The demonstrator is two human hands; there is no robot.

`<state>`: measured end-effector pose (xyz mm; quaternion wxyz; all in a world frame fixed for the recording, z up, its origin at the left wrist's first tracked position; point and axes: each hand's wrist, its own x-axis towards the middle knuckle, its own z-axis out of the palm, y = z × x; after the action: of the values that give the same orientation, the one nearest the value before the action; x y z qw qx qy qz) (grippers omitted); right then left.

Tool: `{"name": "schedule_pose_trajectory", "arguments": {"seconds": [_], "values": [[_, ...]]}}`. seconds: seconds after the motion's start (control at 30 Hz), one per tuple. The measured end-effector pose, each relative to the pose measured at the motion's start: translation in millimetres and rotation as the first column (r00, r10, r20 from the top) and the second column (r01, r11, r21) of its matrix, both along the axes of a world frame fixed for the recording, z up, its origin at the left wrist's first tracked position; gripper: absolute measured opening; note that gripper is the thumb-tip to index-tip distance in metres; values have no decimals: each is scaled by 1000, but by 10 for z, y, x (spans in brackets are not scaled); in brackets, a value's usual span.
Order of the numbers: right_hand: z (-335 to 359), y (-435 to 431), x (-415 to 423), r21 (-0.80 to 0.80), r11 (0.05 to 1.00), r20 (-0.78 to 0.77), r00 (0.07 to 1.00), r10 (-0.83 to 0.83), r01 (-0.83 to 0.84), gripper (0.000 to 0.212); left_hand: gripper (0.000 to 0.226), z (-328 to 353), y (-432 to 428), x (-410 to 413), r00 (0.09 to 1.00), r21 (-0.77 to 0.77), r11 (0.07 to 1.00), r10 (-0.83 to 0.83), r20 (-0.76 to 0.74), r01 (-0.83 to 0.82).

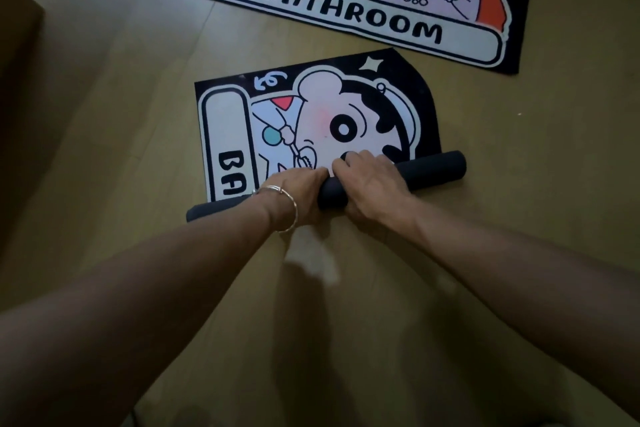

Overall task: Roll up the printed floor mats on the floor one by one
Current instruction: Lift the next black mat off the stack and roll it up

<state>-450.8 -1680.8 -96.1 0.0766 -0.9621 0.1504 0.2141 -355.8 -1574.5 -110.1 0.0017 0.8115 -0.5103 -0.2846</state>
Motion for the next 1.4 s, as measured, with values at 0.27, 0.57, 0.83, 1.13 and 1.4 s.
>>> {"name": "schedule_pose_trajectory", "arguments": {"seconds": [0.27,0.57,0.83,1.13,1.4], "values": [[84,-71,65,133,991,-220,975,17,13,41,47,-25,104,-178,994,-51,999,2,112,3],[102,40,-42,176,979,-249,967,-53,100,43,46,-30,143,-262,978,-47,996,-63,199,74],[84,152,-142,140,986,-132,989,-74,93,47,48,65,97,-183,986,-10,994,-103,128,105],[37,190,-164,57,997,-95,995,-36,42,52,46,50,16,-179,984,83,988,-137,114,128],[154,91,-74,137,987,-209,977,-50,80,57,47,127,39,-177,993,51,995,-89,78,85]]}}
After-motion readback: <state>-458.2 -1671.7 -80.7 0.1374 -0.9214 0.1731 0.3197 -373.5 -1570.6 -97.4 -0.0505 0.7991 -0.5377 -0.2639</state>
